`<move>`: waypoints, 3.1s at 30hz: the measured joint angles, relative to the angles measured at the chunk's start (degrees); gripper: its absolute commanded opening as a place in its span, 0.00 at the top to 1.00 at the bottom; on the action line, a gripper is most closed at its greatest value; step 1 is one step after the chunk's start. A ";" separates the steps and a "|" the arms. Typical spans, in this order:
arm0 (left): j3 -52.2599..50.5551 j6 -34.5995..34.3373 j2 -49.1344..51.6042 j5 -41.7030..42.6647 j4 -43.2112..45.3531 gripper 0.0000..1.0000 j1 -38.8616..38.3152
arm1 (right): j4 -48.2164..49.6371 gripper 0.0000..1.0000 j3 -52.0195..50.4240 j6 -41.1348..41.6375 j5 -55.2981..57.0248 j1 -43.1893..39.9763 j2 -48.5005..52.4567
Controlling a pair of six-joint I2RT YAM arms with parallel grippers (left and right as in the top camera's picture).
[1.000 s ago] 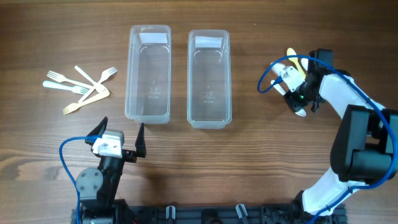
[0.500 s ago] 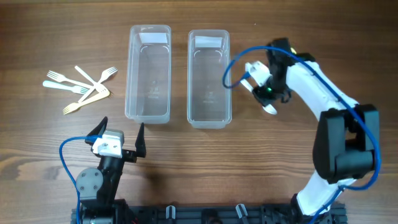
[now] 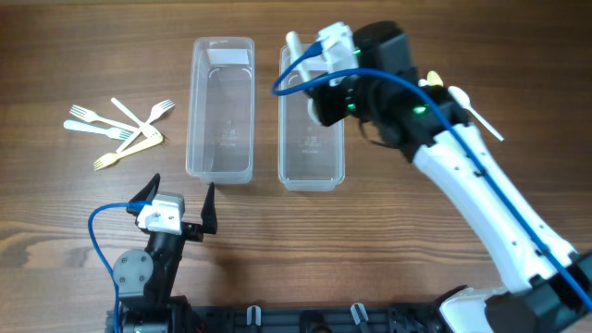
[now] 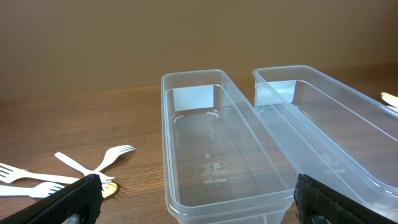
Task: Pack container
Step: 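Close the right gripper on several white and cream spoon handles, then carry the spoons left and release them into the right container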
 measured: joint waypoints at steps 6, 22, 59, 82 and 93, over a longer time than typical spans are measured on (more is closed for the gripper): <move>0.00 0.00 0.00 -0.02 -0.02 0.00 0.00 | 0.33 0.56 -0.24 6.67 2.27 1.11 11.15; 0.00 0.00 -0.04 -0.02 0.00 0.00 0.00 | -17.57 0.02 0.55 -14.95 20.63 -18.99 -16.76; 0.00 0.02 -0.04 -0.02 -0.02 0.00 0.00 | -0.46 0.22 -3.13 -30.32 9.44 -37.64 27.28; 0.00 0.00 -0.04 -0.02 -0.02 0.00 0.00 | 4.17 0.63 -3.13 -35.56 6.08 -37.64 27.28; 0.00 0.00 -0.04 -0.02 -0.02 0.00 0.00 | 5.03 0.83 -3.10 -35.74 5.64 -37.64 30.60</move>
